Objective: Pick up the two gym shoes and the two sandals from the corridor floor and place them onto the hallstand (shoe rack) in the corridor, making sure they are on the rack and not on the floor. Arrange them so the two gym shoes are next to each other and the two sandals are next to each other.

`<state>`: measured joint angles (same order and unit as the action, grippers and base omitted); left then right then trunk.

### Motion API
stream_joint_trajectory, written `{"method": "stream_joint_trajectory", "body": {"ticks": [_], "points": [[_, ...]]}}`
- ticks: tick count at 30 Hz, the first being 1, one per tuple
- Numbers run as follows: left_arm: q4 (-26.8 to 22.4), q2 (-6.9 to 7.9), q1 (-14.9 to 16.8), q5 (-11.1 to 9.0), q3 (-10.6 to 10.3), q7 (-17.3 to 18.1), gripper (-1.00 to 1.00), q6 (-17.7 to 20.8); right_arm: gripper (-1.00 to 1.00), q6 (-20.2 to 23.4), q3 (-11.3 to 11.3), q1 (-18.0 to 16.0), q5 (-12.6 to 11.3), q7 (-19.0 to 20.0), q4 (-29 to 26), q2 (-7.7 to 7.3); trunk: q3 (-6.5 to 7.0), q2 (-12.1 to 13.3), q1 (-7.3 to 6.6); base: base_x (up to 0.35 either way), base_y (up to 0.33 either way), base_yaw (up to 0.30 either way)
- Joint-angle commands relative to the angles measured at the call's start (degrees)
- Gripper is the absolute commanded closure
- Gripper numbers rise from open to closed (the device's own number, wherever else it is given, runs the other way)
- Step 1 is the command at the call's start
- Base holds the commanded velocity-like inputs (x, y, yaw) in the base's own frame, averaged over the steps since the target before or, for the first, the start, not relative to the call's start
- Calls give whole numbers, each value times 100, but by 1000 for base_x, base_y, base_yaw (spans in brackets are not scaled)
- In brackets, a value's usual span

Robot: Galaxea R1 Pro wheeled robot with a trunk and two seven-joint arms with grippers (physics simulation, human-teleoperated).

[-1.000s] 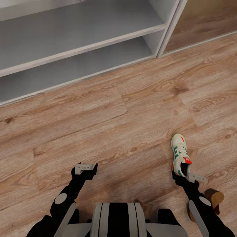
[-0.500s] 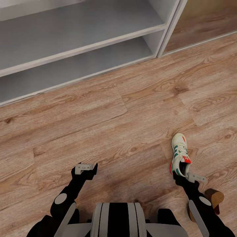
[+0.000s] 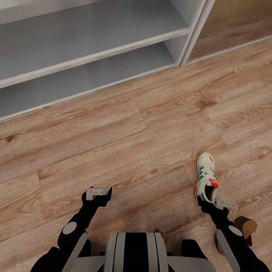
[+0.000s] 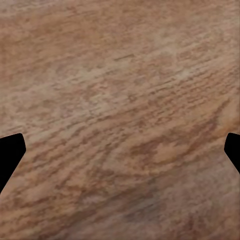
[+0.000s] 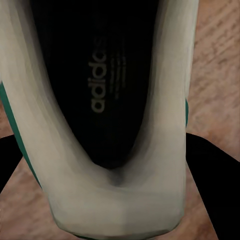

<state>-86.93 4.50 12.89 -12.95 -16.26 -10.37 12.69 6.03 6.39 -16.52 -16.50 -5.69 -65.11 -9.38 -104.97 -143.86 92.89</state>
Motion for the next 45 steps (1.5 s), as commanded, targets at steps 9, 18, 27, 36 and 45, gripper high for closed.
{"method": "stream_joint_trajectory", "body": {"ticks": [9,18,27,36,45], "points": [[-9,7,3,-59,-23,-53,-100,21,100,29,-6,0,-46,-29,-11,-2,-3,-1,-1,0,0,0],[-9,7,-7,-59,-27,-53,-100,22,100,29,-20,0,-45,-29,-35,6,-3,-1,-1,0,0,0],[-9,9,-38,-59,-27,-56,-100,19,100,30,-19,5,-42,-18,-66,7,-3,-1,-1,0,0,0],[-9,8,-41,-59,-3,-64,-100,21,100,37,-15,16,-46,-12,-64,7,42,1,-6,0,0,0],[-6,7,-41,-59,6,-63,-100,22,100,39,-14,37,-46,-11,-75,7,42,1,-6,0,0,0]]}}
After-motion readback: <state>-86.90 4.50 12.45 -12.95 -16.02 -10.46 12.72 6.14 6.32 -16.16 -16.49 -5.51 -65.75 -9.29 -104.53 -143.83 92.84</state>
